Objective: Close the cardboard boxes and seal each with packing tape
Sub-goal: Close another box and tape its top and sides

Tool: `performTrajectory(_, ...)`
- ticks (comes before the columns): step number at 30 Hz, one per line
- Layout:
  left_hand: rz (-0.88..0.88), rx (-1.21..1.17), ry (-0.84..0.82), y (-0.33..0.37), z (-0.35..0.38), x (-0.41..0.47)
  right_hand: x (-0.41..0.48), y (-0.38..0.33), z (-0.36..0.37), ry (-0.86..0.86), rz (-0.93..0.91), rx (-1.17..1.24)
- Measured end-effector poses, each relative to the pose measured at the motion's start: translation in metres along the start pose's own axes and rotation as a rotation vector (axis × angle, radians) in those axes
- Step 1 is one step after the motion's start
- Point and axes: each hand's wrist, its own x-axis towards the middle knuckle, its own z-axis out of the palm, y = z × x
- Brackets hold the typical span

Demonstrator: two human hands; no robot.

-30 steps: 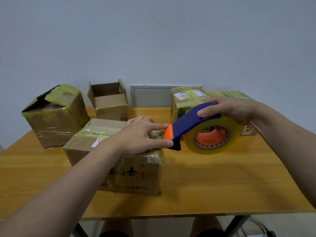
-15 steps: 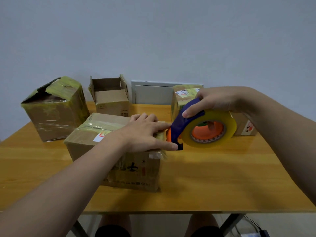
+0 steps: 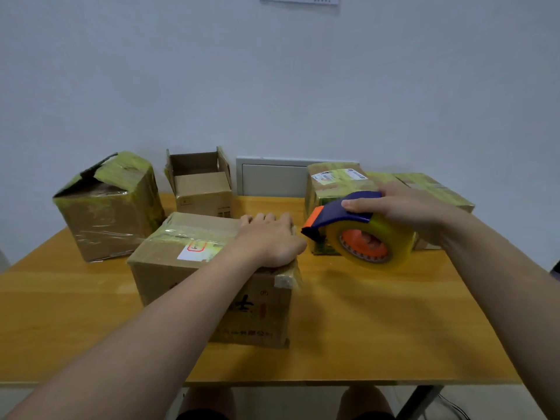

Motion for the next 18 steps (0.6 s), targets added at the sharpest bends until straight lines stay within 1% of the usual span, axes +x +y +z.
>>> performTrajectory(4,-0.144,-0.032,0.050,0.024,0.002,0.001,-0.004,-0.002,0.010,0.136,0.018,0.186)
performTrajectory(7,-0.204,-0.126,0.070,0.033,0.001,0.004,-0.004,-0.011,0.020,0.243,-0.012,0.417)
performTrajectory(9,-0.188,-0.241,0.067,0.030,-0.007,0.002,-0.008,-0.021,0.026,0.252,-0.074,0.514)
performTrajectory(11,-0.137,-0.366,0.051,0.019,-0.022,-0.008,-0.013,-0.031,0.032,0.228,-0.141,0.570)
performTrajectory(12,-0.102,-0.377,0.060,0.011,-0.029,-0.015,-0.014,-0.034,0.035,0.204,-0.169,0.596)
performTrajectory(13,-0.075,-0.323,0.091,0.001,-0.036,-0.023,-0.014,-0.038,0.039,0.176,-0.194,0.618)
performTrajectory(15,-0.106,-0.078,0.156,-0.023,-0.042,-0.041,-0.011,-0.045,0.051,0.132,-0.243,0.613)
performTrajectory(16,-0.166,0.032,0.145,-0.034,-0.041,-0.049,-0.007,-0.048,0.058,0.119,-0.265,0.576)
performTrajectory(18,-0.294,0.125,0.048,-0.050,-0.033,-0.064,0.000,-0.053,0.075,0.105,-0.318,0.536)
